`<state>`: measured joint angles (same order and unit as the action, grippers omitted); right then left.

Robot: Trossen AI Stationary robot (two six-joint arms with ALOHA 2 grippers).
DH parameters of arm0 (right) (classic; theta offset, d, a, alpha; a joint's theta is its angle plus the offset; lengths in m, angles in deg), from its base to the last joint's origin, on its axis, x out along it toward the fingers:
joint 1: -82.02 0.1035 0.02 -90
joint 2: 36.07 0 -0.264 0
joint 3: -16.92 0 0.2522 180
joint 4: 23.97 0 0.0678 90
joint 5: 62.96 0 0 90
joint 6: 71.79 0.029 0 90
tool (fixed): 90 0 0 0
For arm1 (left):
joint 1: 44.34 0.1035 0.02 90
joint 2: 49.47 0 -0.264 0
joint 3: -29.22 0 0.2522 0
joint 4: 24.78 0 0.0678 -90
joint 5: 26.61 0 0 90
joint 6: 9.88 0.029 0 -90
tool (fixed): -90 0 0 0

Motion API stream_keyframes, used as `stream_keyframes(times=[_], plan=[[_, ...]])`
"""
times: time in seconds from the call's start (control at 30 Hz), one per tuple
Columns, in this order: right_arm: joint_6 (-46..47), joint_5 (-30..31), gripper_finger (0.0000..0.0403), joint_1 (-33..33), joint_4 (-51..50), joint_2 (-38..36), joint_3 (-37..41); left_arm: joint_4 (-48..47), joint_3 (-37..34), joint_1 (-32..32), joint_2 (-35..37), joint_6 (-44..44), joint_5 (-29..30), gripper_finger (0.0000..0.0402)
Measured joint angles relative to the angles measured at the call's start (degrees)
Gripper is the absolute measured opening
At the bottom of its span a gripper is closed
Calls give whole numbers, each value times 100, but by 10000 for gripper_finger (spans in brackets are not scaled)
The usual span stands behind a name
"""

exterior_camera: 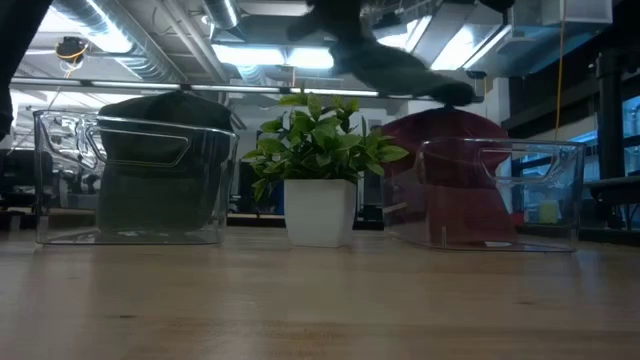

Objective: Pick & Place hat
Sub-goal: Put the top black cap into the left transparent bin

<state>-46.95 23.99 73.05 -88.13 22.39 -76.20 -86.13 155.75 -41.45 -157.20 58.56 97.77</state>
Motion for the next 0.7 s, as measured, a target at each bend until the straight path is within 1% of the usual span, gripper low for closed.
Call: stream_keyframes(times=[0.1, 0.17, 0.23, 0.37, 0.47, 0.57, 0.63, 0.7], plan=[[-37, -63, 230, 0, -9, -19, 0, 200, 0, -429, 0, 974, 314, 7], [182, -63, 230, -2, -56, -12, 0, 431, 0, -660, 0, 1244, 676, 6], [130, -62, 230, 11, -76, 2, 0, 633, 0, -829, 0, 1288, 1106, 6], [-235, -10, 230, 173, -87, -134, 0, 721, 0, -1070, 1, 956, 1914, 6], [-383, 305, 230, 392, -62, -337, 0, 717, 0, -1227, 22, 531, 2515, 5], [-452, 485, 230, 648, -9, -516, 21, 710, 0, -1413, 105, 397, 3000, 5], [-467, 560, 230, 779, 154, -649, 139, 711, 2, -1550, 198, 298, 2987, 5], [-521, 626, 229, 852, 325, -729, 282, 717, 2, -1703, 280, 119, 2783, 5]])
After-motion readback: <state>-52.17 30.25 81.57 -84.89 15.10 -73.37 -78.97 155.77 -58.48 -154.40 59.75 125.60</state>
